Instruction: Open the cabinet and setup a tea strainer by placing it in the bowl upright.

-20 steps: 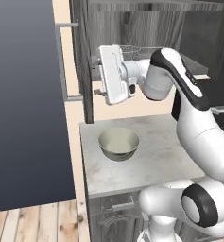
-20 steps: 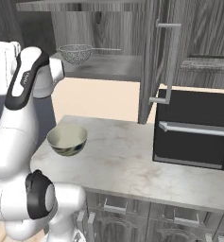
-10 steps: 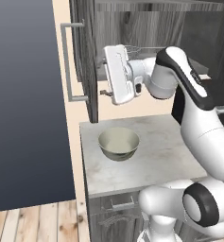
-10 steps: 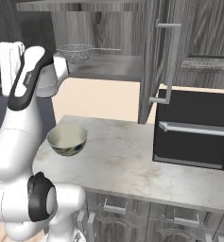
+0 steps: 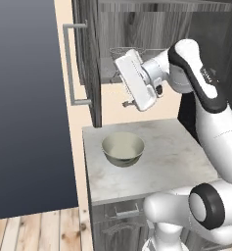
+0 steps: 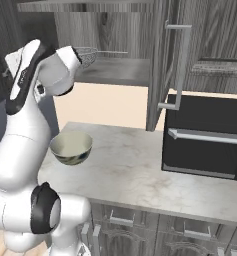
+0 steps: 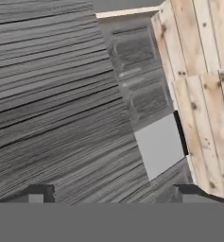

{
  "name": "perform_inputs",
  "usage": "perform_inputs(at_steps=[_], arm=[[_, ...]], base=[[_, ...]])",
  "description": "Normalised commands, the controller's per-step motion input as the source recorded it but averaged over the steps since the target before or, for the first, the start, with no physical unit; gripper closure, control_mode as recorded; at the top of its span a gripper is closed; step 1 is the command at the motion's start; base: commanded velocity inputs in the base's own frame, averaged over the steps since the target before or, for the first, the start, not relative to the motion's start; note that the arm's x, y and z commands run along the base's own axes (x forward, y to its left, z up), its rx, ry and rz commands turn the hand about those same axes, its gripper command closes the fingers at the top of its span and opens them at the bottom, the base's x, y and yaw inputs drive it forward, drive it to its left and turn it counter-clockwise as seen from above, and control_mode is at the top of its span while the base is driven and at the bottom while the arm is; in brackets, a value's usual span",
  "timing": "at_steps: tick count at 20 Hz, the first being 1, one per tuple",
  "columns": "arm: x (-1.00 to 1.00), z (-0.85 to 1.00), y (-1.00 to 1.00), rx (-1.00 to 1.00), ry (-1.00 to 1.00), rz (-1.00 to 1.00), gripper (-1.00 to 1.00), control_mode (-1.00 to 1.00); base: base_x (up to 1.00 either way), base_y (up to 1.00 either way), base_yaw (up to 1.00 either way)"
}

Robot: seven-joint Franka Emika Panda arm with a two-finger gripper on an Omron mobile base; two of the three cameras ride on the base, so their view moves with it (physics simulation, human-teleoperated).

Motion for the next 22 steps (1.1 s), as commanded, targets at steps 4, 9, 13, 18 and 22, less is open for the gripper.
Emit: perform_inputs(at_steps=[4,9,13,18,22], arm=[[0.06,-0.92,-0.01,-0.86,-0.07,0.01,-1.0,-1.0],[0.3,-0.5,-0.47,-0.63,-0.05,0.16,-1.0,-1.0],[0.16,-0.05,-0.66,-0.35,0.0,0.04,-1.0,-1.0],[0.0,-0.02,-0.29,-0.08,-0.25,0.02,-1.0,-1.0],[0.15,-0.04,-0.22,-0.16,-0.43,0.17,-1.0,-1.0]], base=[[0.0,0.0,0.0],[0.0,0.0,0.0],[0.0,0.0,0.0],[0.0,0.0,0.0],[0.0,0.0,0.0]])
